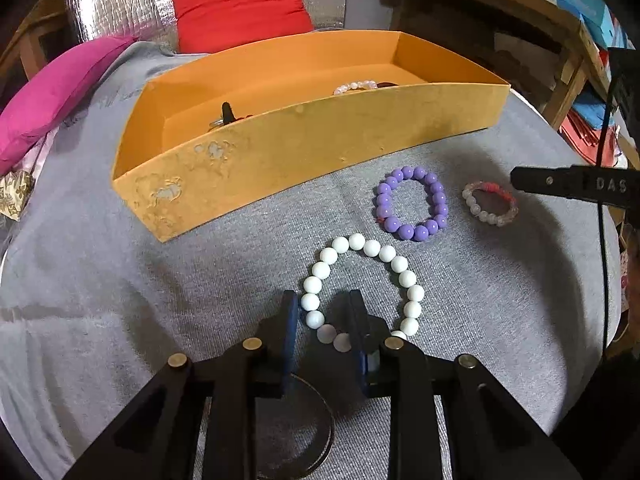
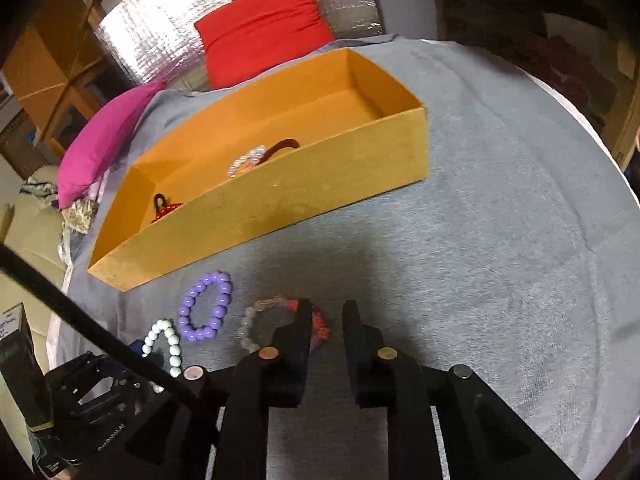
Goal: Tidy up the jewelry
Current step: 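Grasp the white bead bracelet with the left tool while the right tool grasps the pink-red bracelet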
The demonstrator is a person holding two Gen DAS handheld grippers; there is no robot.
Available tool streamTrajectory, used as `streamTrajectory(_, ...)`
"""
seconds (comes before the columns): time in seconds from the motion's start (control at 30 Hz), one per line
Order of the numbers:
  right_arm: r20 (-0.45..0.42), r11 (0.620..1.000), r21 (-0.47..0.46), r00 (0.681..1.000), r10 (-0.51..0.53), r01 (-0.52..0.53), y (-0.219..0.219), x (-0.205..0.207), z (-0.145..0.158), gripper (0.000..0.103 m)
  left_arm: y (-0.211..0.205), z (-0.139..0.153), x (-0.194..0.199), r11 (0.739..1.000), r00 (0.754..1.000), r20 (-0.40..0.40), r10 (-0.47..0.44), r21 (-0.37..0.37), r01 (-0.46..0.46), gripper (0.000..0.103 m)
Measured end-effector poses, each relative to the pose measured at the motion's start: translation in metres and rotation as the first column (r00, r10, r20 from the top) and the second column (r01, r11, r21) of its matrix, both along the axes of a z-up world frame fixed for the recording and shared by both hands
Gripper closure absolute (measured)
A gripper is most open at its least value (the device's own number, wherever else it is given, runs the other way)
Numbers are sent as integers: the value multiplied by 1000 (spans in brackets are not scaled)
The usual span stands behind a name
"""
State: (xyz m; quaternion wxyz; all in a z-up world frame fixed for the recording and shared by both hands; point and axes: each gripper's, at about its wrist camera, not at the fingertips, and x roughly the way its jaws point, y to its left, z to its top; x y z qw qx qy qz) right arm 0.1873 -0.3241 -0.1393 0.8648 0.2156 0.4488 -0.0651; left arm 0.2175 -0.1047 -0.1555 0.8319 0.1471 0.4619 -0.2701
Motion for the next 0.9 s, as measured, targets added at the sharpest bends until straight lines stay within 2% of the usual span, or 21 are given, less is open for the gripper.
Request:
streamTrajectory(0.1,-20,1000,-16,1000,19,-19,11,7,-6,85,4,-1,5,999,1000,-19,13,-33,-13,78)
streamTrajectory(0.17,-38,999,-36,999,22,-23,15,12,-11,85,7,0,8,999,1000,-18,20,-45,-21,91)
streamTrajectory(0.2,-45,999,-46,999,24,-26,16,14,-13,85,11,1,11,999,1000,-17,25,-48,-26,93)
streamTrajectory(0.33,-53,987,-147,997,63,-70,31,26,-18,86,15,2,16,996,999,-14,52,-68,-53,94)
streamTrajectory(0.37,-55,978,-191,996,75,-84,37,26,-18,88,16,5,16,996,998,-3,60,-71,-60,94)
streamTrajectory(0.4,-57,973,-209,995,82,-93,41,28,-18,95,18,6,16,995,998,4,63,-76,-63,94)
streamTrajectory(0.43,-56,970,-221,994,90,-100,44,28,-18,95,20,10,16,994,998,13,67,-89,-66,94)
streamTrajectory(0.6,-14,976,-201,997,81,-82,39,20,-8,95,33,26,19,986,994,52,98,-140,-90,94)
streamTrajectory(0.73,51,989,-140,997,50,-43,24,11,5,95,43,36,21,981,989,78,124,-162,-110,94)
streamTrajectory(0.9,90,997,-74,996,25,-19,12,0,11,95,51,40,23,976,984,84,158,-168,-142,94)
